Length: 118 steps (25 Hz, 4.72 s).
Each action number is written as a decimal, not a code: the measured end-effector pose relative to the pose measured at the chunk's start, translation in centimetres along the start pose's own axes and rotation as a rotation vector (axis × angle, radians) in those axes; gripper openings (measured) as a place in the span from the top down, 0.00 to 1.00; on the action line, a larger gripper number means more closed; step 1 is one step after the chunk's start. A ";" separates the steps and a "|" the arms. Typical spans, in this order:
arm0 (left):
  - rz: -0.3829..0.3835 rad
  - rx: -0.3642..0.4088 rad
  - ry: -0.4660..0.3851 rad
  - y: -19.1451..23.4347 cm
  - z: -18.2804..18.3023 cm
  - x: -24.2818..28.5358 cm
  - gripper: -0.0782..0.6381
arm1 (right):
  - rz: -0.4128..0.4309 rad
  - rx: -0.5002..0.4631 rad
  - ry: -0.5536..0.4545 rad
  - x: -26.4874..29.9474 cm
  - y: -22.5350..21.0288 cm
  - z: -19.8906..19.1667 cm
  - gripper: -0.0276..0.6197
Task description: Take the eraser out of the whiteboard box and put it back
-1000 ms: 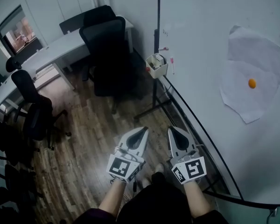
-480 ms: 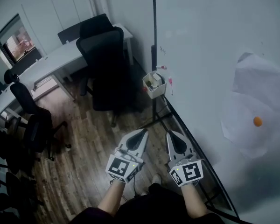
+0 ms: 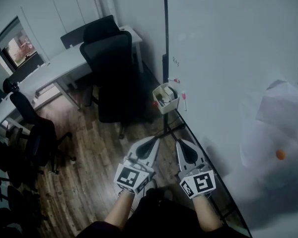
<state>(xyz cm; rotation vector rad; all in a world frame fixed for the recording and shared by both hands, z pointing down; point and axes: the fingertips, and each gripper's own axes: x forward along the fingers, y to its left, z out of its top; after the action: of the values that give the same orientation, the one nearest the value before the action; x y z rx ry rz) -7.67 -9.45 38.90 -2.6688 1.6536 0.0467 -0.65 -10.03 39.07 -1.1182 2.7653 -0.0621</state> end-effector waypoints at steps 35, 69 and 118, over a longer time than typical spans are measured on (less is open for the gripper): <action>-0.280 -0.049 0.080 11.8 -5.0 16.0 0.88 | -0.292 -0.020 0.050 14.2 -8.8 -4.2 0.95; -0.302 -0.024 0.298 13.5 -12.1 25.4 0.55 | -0.341 0.050 0.081 14.5 -11.6 -8.1 0.95; -0.152 0.032 -0.099 9.8 5.0 13.1 0.56 | -0.204 0.004 -0.114 11.5 -8.3 2.5 0.95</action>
<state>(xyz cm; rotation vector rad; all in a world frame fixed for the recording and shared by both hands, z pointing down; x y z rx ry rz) -10.77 -25.45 33.72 -2.7112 1.4082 0.1482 -2.65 -23.92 35.91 -1.3547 2.5426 -0.0272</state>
